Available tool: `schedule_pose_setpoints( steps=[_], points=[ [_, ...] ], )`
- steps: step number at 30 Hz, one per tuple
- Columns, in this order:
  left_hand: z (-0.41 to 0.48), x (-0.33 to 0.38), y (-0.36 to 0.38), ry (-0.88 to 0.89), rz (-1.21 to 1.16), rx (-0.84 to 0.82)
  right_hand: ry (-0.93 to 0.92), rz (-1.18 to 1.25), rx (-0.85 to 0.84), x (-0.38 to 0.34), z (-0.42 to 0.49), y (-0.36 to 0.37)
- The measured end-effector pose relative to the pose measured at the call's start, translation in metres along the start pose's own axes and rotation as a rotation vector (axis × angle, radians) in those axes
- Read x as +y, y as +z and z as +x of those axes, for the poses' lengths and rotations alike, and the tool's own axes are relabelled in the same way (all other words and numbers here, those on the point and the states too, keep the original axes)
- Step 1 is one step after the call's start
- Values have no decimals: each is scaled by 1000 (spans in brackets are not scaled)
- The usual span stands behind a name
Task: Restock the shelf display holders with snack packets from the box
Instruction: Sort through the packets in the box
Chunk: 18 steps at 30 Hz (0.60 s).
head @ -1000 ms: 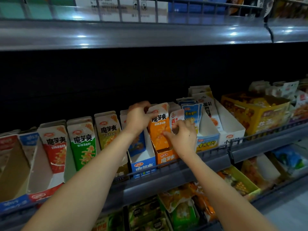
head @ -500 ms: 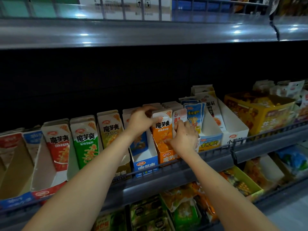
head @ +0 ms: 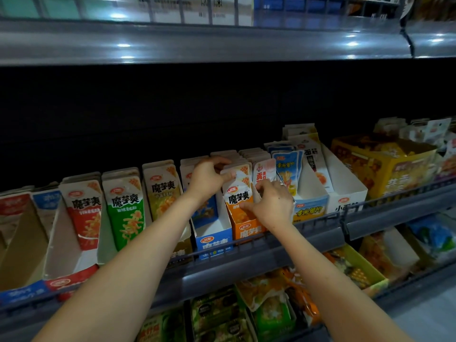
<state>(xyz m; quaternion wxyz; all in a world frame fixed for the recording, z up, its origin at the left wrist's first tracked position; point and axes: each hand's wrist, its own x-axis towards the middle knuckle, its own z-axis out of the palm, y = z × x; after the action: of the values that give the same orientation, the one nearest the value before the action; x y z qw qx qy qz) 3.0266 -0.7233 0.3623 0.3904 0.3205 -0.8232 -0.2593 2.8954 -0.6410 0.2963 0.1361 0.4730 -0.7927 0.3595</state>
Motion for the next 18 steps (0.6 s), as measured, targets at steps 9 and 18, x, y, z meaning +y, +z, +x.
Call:
schedule_pose_setpoints(
  steps=[9,18],
  points=[
    [-6,-5,-2,19,12,26,19,33,-16,0,1,-4],
    [-24,7,-18,12,92,93,33,233,15,0,-17,-28]
  ],
)
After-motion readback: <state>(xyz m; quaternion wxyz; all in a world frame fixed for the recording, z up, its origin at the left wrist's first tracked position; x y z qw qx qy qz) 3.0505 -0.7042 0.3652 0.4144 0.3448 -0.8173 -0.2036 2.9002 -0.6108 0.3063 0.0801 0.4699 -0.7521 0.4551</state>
